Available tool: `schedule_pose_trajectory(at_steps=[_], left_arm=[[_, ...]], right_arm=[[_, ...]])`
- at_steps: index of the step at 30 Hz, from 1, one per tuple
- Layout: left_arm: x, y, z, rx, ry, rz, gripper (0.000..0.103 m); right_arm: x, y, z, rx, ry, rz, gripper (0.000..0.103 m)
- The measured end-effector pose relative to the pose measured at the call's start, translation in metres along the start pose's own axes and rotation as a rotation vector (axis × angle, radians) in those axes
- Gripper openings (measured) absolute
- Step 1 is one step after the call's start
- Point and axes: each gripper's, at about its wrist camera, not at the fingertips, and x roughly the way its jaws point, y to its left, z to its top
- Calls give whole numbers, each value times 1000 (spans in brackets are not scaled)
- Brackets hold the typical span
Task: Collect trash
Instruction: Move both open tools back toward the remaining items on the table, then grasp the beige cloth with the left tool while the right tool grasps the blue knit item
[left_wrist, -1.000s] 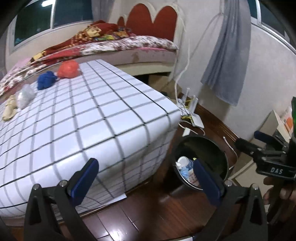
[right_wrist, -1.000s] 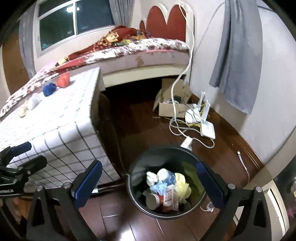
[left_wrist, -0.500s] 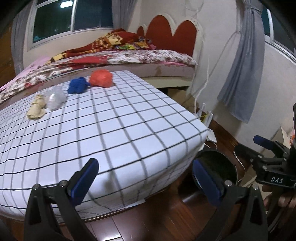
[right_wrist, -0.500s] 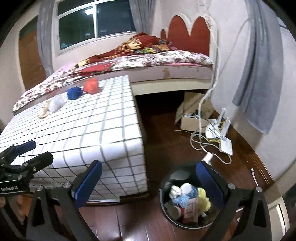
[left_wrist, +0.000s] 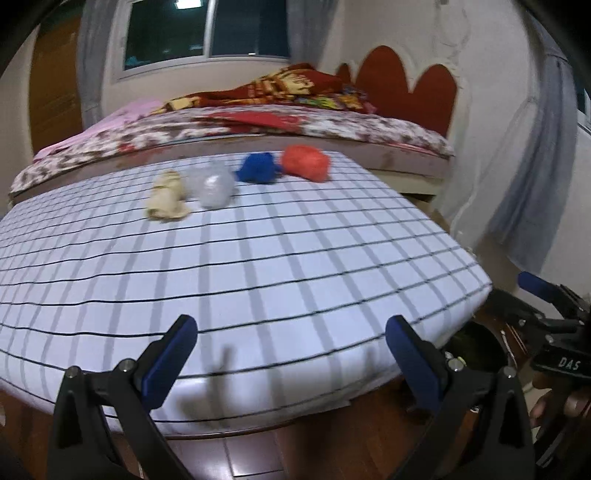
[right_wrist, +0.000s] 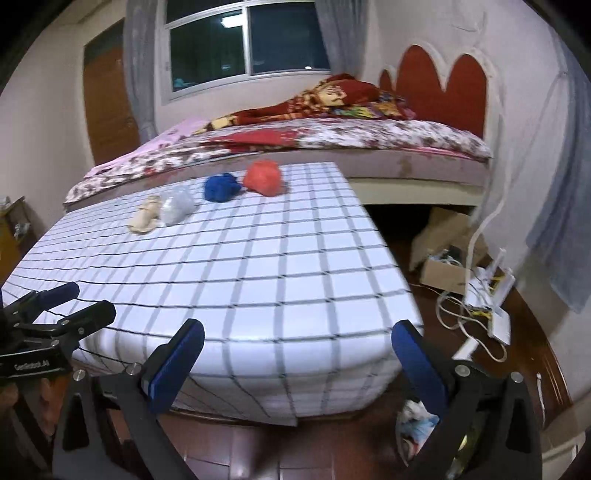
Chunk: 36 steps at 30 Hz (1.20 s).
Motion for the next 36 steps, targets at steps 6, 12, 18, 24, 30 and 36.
schedule_pose_trajectory(at_steps=[6, 12, 18, 24, 30, 36], left_arm=[[0, 53, 12, -54, -17, 64, 102], [14, 95, 36, -81, -30, 109, 98], [48, 119, 67, -75, -24, 108, 83], [104, 145, 106, -104, 17, 123, 73], [151, 155, 118, -87, 104, 134, 63], [169, 161, 121, -82, 145, 145, 63]], right_arm=[[15, 37, 14, -48, -22, 58, 102], [37, 58, 39, -31, 15, 122, 102], [85, 72, 84, -86, 36, 134, 91], [156, 86, 134, -132, 78, 166, 81], [229, 105, 163, -173, 159, 178, 73], [286, 125, 182, -220, 211, 177, 70]])
